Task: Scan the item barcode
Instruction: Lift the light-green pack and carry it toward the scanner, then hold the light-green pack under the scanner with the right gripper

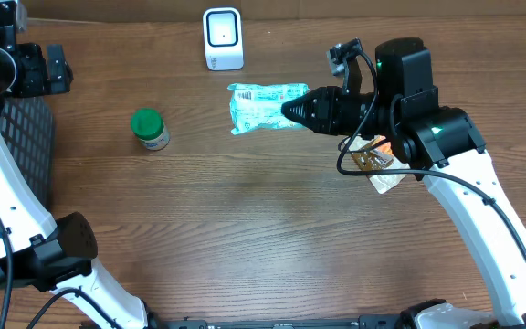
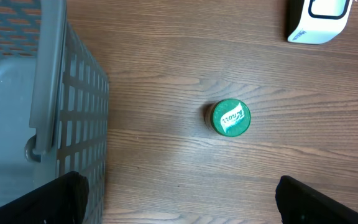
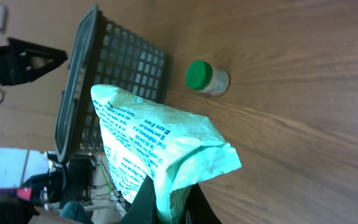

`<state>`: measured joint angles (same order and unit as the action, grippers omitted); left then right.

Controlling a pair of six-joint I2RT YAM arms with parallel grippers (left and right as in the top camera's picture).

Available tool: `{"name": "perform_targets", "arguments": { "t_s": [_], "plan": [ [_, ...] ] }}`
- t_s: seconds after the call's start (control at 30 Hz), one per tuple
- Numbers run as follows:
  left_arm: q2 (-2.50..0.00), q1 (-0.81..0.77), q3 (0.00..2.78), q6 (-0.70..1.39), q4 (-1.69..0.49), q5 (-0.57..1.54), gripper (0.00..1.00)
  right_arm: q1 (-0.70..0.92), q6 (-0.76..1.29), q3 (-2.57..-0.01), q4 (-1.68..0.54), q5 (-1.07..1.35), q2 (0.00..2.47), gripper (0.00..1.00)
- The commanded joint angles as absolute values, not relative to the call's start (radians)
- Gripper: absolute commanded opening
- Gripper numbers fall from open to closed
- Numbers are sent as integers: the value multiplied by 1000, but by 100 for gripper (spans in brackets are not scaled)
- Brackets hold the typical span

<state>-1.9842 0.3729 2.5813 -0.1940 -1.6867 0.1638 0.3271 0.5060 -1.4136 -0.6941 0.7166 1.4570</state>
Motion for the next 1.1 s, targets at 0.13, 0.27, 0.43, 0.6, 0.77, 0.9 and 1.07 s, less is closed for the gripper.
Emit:
{"name": "perform_targets", "arguments": {
  "t_s": [0.13, 0.27, 0.43, 0.6, 0.77, 0.9, 1.07],
  "plan": [
    [-1982, 372, 2585, -202, -1687, 175, 100, 326, 564, -1437, -751, 655, 1433, 4],
    [-1982, 372, 2585, -202, -1687, 175, 100, 326, 541, -1525, -847, 565, 1453, 4],
    [-1982, 372, 2585, -202, -1687, 175, 99, 356, 457, -1812, -1025, 390, 1573, 4],
    [-1982, 372, 2585, -202, -1687, 176, 99, 426, 356, -2207, -1179, 136, 1795, 4],
    [-1982, 372, 2585, -202, -1687, 175, 100, 505, 148, -2337, -1007, -199, 1955, 4],
    [-1982, 372, 2585, -202, -1687, 175, 99, 552, -78, -2324, -771, -455, 2071, 4],
    [-1982, 372, 2585, -202, -1687, 175, 100, 567, -476, -2324, -500, -568, 2229, 4]
  ]
}}
